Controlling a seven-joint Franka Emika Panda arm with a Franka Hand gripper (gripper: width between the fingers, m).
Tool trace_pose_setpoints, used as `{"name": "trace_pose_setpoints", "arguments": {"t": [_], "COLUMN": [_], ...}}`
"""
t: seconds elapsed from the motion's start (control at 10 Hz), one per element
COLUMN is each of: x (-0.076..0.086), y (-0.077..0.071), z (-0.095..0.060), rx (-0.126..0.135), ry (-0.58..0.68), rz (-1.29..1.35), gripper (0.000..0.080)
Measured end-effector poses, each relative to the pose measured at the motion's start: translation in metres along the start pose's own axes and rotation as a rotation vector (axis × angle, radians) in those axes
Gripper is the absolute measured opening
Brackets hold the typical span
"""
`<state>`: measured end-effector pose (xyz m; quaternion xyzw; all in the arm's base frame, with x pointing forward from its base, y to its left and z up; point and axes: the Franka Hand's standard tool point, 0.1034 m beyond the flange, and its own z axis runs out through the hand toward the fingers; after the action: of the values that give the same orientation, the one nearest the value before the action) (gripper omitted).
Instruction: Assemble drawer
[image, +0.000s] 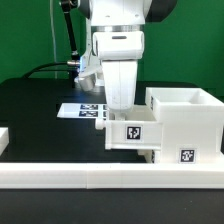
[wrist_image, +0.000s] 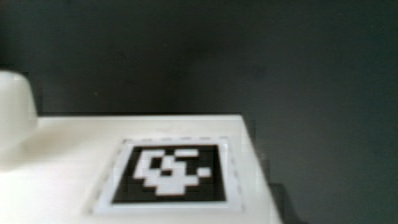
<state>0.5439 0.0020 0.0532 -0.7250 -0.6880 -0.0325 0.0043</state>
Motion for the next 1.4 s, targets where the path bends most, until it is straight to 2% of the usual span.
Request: {"name": "trace_pose_setpoints", "arguments": {"t": [0.7,1.0,1.4], "x": [-0.0013,-0.0048,-0.0062], "y": [-0.0012,-0.0002,0.0009], "z": [-0.0002,0.0008,0.0014], "rx": [-0.001,-0.009,-0.009], "ry": [-0.006,-0.018,-0.021], "rz": [-0.007,-0.121,-0.128], "gripper": [0.0044,0.0044,0.0044]}}
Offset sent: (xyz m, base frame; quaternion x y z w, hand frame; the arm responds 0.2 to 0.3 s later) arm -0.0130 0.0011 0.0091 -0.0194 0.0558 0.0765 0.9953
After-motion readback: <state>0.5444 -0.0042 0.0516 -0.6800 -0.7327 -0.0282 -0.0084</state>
